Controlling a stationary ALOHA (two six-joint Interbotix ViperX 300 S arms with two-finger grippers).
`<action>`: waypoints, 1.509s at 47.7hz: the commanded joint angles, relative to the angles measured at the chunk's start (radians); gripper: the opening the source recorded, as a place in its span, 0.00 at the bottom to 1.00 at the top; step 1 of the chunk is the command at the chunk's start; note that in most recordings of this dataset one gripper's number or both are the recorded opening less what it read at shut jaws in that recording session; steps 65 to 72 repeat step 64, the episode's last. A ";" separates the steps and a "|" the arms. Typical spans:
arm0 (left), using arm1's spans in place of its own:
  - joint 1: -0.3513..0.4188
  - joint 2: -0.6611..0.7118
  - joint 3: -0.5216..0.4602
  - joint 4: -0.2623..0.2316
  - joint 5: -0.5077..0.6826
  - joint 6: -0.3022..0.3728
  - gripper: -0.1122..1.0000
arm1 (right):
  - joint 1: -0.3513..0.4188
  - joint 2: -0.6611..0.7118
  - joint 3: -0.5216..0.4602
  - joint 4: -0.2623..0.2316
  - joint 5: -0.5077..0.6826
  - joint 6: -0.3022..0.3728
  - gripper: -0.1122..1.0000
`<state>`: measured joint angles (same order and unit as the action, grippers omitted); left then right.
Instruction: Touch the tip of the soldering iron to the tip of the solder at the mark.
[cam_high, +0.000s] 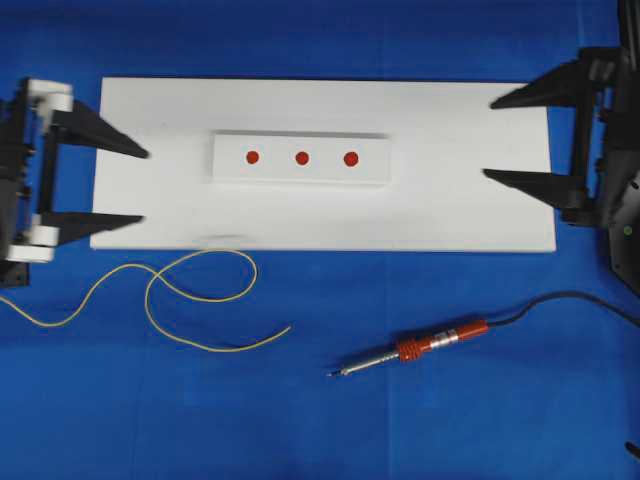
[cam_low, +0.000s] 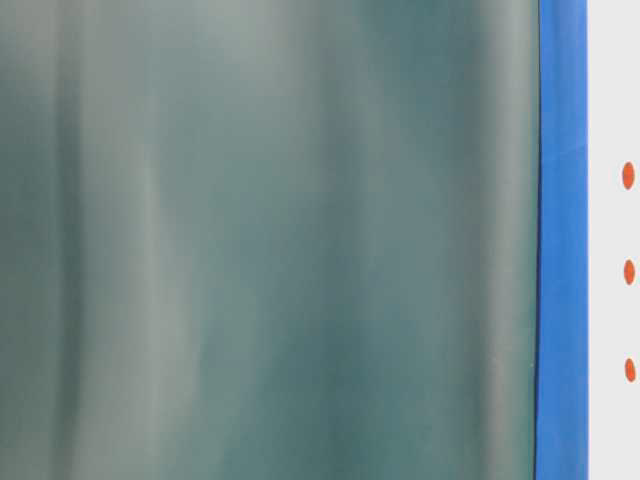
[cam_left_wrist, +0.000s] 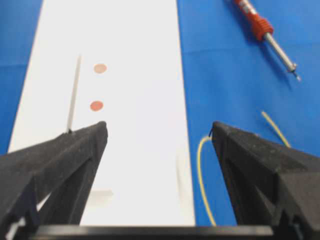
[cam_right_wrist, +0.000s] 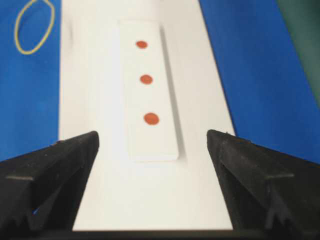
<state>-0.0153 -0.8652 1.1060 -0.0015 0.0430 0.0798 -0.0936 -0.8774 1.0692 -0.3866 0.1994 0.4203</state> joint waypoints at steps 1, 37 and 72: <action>0.002 -0.064 0.044 0.002 -0.034 -0.005 0.82 | -0.003 -0.051 0.046 0.021 -0.046 0.005 0.86; -0.005 -0.325 0.281 -0.002 -0.031 -0.041 0.82 | -0.002 -0.005 0.236 0.064 -0.273 0.035 0.81; -0.021 -0.331 0.278 0.000 -0.014 -0.040 0.82 | 0.000 -0.008 0.233 0.060 -0.262 0.035 0.81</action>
